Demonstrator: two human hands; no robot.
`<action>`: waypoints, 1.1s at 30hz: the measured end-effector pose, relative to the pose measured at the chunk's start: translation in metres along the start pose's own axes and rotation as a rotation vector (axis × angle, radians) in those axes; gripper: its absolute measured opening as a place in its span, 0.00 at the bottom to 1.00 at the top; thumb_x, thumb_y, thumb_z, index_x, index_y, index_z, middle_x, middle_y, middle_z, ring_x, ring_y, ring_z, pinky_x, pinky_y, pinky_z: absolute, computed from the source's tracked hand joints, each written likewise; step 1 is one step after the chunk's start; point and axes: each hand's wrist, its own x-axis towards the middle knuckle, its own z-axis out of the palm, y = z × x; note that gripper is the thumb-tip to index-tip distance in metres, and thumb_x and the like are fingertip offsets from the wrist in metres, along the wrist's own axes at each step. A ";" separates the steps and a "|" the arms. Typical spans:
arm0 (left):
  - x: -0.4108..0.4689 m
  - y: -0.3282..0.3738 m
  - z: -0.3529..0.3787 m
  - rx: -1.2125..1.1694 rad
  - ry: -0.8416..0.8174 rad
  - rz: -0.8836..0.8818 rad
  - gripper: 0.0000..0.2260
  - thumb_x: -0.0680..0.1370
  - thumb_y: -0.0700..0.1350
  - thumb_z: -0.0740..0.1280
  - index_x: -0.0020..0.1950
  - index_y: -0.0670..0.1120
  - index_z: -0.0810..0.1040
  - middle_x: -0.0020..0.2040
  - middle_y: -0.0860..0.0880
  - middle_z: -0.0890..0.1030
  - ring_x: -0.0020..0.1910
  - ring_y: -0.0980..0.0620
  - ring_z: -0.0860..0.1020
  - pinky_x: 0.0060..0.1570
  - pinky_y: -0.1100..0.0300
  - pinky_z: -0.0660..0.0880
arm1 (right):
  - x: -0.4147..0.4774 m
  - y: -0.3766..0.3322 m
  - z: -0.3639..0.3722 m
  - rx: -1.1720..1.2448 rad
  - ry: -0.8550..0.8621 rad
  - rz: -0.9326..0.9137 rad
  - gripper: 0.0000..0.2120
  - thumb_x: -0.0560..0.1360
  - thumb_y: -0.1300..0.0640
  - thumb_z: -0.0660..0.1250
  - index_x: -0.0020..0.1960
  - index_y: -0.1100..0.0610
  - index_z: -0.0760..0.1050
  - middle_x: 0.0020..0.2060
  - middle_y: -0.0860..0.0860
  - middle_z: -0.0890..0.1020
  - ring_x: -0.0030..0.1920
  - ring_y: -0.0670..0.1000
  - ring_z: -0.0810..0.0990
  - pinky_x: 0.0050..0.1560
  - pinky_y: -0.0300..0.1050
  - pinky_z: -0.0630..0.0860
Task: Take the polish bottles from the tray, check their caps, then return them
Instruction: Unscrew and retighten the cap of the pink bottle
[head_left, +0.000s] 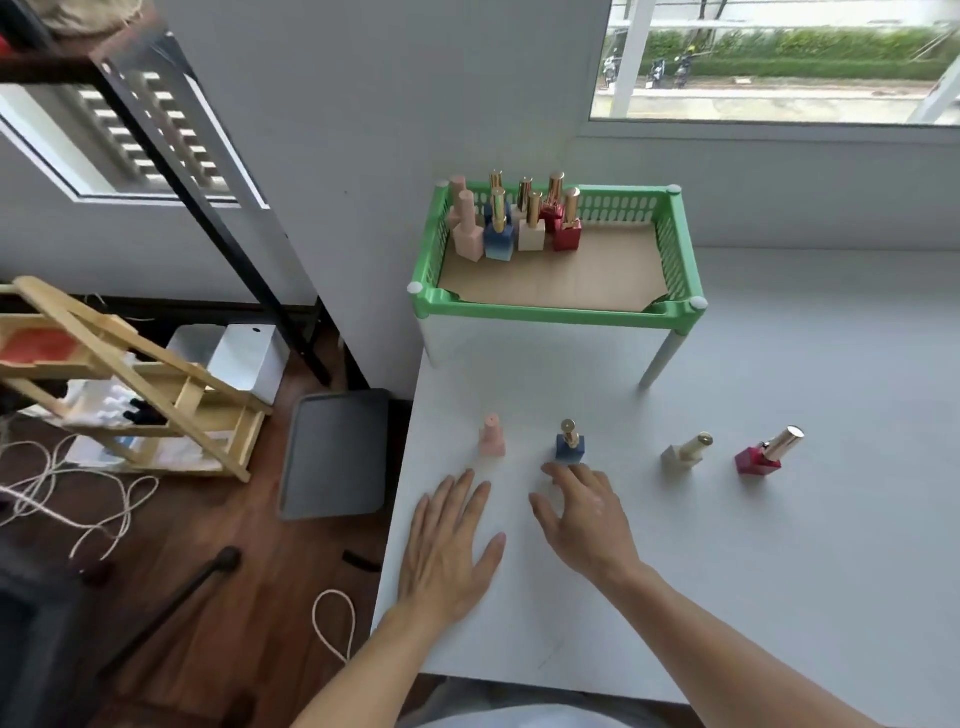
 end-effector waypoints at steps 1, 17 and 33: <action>-0.001 -0.003 -0.002 0.001 0.002 -0.009 0.28 0.78 0.62 0.48 0.76 0.56 0.48 0.76 0.56 0.45 0.75 0.57 0.41 0.73 0.58 0.35 | 0.003 -0.005 0.002 0.019 -0.008 -0.009 0.20 0.76 0.48 0.63 0.66 0.53 0.70 0.60 0.51 0.77 0.61 0.55 0.72 0.58 0.48 0.71; -0.005 -0.027 -0.014 -0.027 0.000 -0.051 0.28 0.78 0.61 0.49 0.76 0.54 0.50 0.77 0.55 0.47 0.76 0.54 0.43 0.74 0.54 0.40 | 0.049 -0.055 0.022 0.098 -0.060 0.019 0.18 0.79 0.42 0.44 0.56 0.50 0.66 0.40 0.56 0.81 0.42 0.61 0.78 0.35 0.50 0.71; 0.022 0.004 -0.076 -0.916 -0.075 -0.372 0.20 0.77 0.57 0.62 0.69 0.56 0.68 0.63 0.55 0.77 0.55 0.62 0.77 0.55 0.65 0.70 | 0.019 -0.066 -0.034 0.210 0.008 -0.144 0.10 0.77 0.51 0.58 0.39 0.41 0.63 0.23 0.41 0.76 0.33 0.44 0.77 0.40 0.35 0.59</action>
